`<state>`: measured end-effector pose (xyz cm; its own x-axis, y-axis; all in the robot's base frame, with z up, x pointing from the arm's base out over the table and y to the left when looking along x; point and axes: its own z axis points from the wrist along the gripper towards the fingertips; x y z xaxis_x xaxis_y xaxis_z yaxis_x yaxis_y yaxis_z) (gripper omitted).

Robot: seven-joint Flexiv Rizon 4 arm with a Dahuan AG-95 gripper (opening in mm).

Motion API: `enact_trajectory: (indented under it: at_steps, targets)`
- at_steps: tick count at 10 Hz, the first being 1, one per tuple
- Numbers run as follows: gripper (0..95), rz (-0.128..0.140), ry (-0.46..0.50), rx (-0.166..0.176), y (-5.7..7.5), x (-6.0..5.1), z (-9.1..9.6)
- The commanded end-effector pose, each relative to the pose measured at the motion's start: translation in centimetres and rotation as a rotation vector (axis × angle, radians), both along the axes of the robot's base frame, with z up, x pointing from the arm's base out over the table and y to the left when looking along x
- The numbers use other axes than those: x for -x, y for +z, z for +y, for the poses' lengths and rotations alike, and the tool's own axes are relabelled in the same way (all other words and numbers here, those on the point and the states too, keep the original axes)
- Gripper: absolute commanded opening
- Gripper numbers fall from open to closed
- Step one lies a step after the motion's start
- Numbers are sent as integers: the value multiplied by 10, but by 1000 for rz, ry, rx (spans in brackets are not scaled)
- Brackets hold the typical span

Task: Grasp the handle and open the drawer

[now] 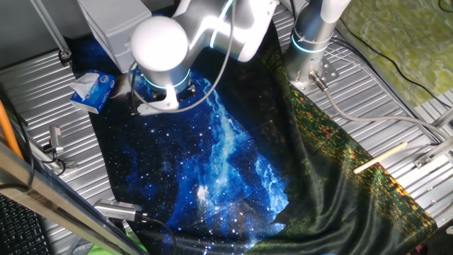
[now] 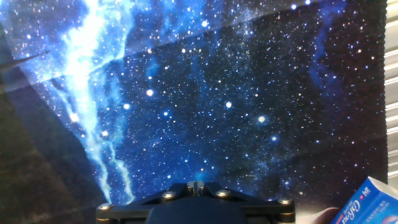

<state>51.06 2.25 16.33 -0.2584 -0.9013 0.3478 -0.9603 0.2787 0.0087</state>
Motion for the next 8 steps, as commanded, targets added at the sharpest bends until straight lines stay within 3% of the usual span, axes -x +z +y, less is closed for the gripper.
enact_trajectory:
  at_steps: [1,8]
  targets:
    - [0,-3,2,-7,1,1,-1]
    - [0,-3,3,-10,1,1,-1]
